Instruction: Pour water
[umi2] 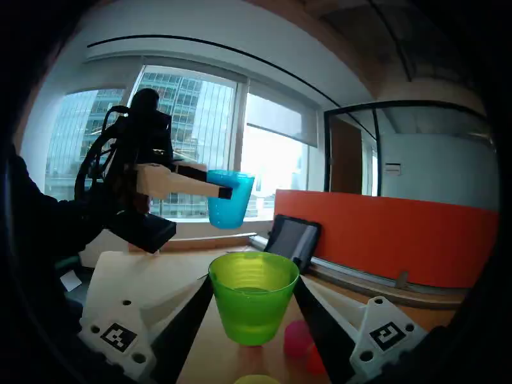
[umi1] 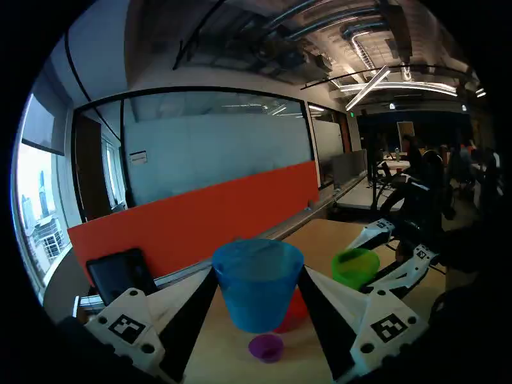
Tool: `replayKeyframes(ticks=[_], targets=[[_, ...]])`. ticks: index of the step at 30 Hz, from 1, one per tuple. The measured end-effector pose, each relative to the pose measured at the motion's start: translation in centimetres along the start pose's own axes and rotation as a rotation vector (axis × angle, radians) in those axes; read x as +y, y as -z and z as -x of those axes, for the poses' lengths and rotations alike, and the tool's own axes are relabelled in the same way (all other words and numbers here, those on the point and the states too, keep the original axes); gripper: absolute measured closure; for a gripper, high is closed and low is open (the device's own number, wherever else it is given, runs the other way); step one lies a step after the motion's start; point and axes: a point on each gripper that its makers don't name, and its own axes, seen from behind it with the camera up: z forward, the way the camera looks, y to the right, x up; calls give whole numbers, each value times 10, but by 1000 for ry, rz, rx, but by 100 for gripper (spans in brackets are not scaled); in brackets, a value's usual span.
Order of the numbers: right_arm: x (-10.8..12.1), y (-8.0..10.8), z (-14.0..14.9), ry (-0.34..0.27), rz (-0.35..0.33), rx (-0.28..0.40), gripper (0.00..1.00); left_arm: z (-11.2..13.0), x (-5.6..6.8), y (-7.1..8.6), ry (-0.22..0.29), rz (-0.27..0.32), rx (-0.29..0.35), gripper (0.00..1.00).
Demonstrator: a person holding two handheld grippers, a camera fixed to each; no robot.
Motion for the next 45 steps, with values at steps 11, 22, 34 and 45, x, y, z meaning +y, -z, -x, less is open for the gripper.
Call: replayKeyframes(ticks=[11, 22, 34, 45], targets=[[11, 15, 0, 13, 42, -21, 9, 45, 6, 8, 50, 0, -40, 14], [29, 36, 1, 18, 98, -45, 9, 74, 9, 16, 52, -10, -66, 14], [49, 58, 3, 15, 164, -72, 9, 99, 16, 21, 63, -7, -93, 14], [68, 78, 17, 6, 214, -120, 9, 123, 27, 19, 63, 9, -134, 14]])
